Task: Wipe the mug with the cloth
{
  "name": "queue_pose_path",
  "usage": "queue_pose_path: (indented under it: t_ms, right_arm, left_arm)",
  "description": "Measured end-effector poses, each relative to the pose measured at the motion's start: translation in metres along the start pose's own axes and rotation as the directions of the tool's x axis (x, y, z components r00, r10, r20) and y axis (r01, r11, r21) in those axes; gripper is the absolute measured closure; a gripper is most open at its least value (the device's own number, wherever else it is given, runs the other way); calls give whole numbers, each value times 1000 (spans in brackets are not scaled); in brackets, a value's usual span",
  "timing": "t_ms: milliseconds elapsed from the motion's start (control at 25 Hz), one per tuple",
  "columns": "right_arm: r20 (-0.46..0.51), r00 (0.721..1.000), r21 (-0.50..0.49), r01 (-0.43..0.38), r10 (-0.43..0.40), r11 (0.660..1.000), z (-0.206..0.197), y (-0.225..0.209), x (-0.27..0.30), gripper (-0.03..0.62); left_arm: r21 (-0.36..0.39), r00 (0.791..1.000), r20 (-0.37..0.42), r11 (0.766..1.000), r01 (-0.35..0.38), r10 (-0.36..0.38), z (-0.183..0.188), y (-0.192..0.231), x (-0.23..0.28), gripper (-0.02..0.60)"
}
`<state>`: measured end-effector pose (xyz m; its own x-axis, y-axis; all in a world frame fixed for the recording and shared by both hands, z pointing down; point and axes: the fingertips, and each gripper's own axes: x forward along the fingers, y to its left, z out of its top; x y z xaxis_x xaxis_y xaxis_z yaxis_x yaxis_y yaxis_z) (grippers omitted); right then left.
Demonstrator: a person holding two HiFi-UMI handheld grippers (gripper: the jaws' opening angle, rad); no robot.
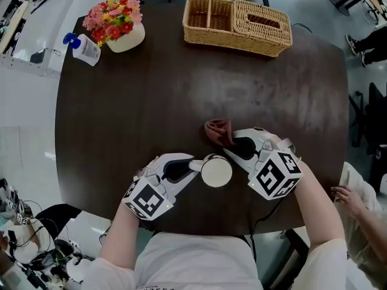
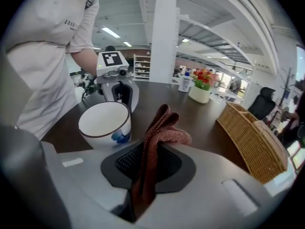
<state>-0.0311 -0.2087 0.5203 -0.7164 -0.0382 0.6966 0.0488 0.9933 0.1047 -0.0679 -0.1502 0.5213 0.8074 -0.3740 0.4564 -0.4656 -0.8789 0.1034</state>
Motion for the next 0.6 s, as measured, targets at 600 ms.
queue_pose_path:
  t_ms: [600]
  right_arm:
    - [-196, 943, -617, -331, 267, 714, 11, 26, 18, 511]
  left_arm:
    - [-112, 993, 21, 987, -117, 120, 0, 27, 0, 508]
